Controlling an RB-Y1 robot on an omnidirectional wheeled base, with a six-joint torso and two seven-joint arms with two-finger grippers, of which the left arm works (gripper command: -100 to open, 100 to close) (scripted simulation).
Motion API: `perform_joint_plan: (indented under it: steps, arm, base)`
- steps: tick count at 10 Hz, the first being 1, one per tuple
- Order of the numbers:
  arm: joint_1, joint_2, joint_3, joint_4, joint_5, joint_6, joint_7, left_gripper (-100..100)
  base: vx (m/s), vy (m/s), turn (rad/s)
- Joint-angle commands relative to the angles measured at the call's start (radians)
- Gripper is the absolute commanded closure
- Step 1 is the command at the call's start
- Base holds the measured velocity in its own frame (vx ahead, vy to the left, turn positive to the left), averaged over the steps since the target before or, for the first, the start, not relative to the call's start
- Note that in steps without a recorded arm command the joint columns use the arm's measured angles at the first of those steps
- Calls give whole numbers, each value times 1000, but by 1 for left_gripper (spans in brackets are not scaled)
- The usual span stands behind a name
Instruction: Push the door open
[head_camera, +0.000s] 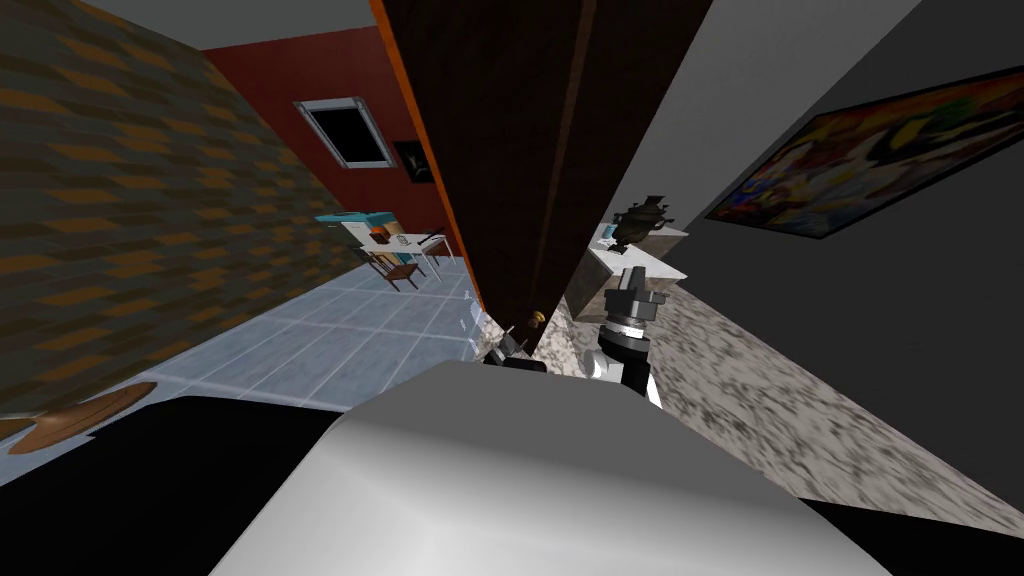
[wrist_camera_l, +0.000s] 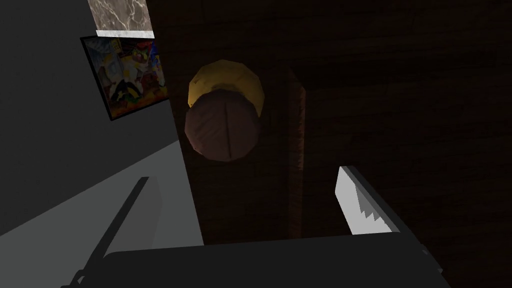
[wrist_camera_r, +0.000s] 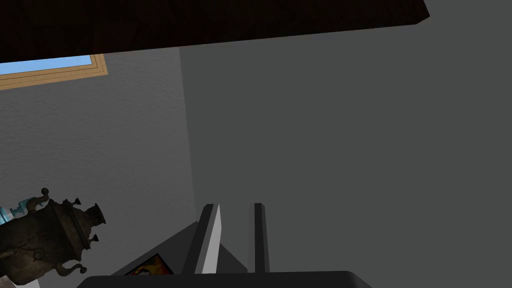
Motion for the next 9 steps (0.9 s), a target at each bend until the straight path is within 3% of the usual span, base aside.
perform_joint_plan:
  steps: [1,3,4,5,9]
  arm:
    - [-9,-4,3,5,4,0,0,-100]
    - [-17,-44,6,10,8,1,-1,-100]
    - [-20,-31,9,25,8,-6,-5,-100]
    - [-20,-31,9,25,8,-6,-5,100]
    - [-20,-31,9,25,8,-6,-5,100]
  base:
    - [221,-166,-7]
    - [165,-172,-2]
    - [64,-75,12]
    - [-9,9,-4]
    - [-17,21,-2]
